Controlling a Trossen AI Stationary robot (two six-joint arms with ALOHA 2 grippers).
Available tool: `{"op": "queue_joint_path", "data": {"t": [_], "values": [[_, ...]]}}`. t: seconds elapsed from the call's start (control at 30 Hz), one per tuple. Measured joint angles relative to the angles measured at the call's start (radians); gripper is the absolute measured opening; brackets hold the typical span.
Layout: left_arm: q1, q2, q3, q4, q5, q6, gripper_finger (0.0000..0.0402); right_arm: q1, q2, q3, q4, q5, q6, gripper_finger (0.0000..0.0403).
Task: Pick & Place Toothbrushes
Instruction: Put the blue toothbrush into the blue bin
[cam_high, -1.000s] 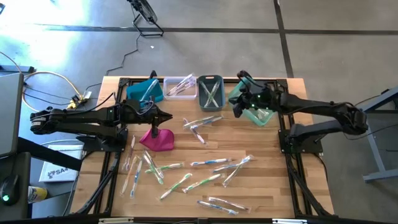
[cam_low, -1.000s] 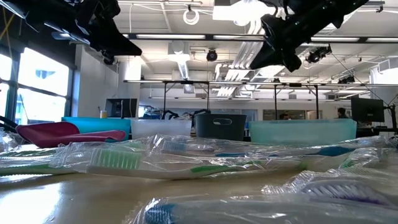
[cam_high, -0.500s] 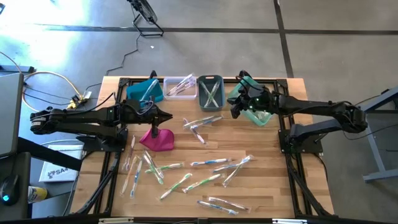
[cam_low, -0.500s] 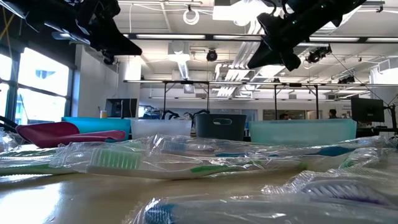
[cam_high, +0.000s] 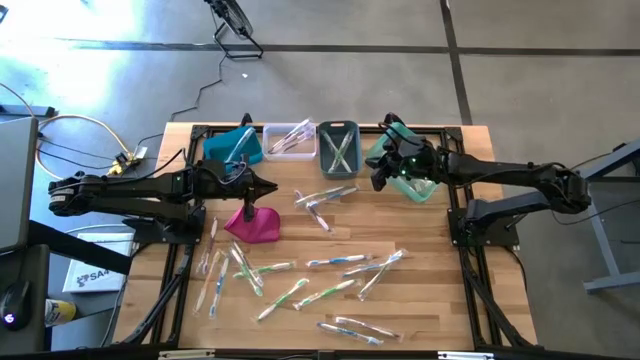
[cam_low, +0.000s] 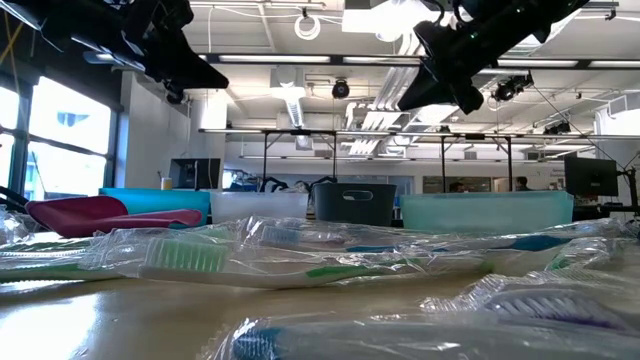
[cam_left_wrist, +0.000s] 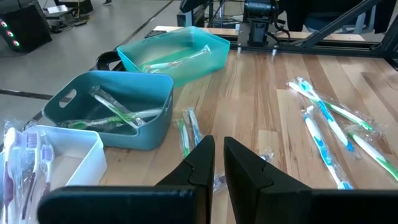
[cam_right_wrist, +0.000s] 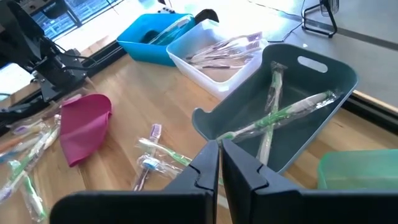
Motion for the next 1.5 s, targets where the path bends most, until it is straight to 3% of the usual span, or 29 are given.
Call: {"op": "queue_joint_path", "data": {"t": [0.57,0.97,1.27,1.5], "values": [[0.0,0.0,0.0,-0.008,0.0,-0.001,0.0029,0.014,0.116,0.0,0.028,-0.004,-0.049,0.001],[0.0,0.0,0.0,-0.008,0.0,0.0,0.0029,0.087,0.135,0.0,0.274,-0.166,-0.216,0.001],[0.0,0.0,0.0,-0.008,0.0,0.0,0.0029,0.185,0.135,0.0,0.456,-0.161,-0.205,0.0003],[0.0,0.0,0.0,-0.006,0.0,0.0,0.0029,0.234,0.135,0.069,0.383,-0.16,-0.19,0.0003]]}}
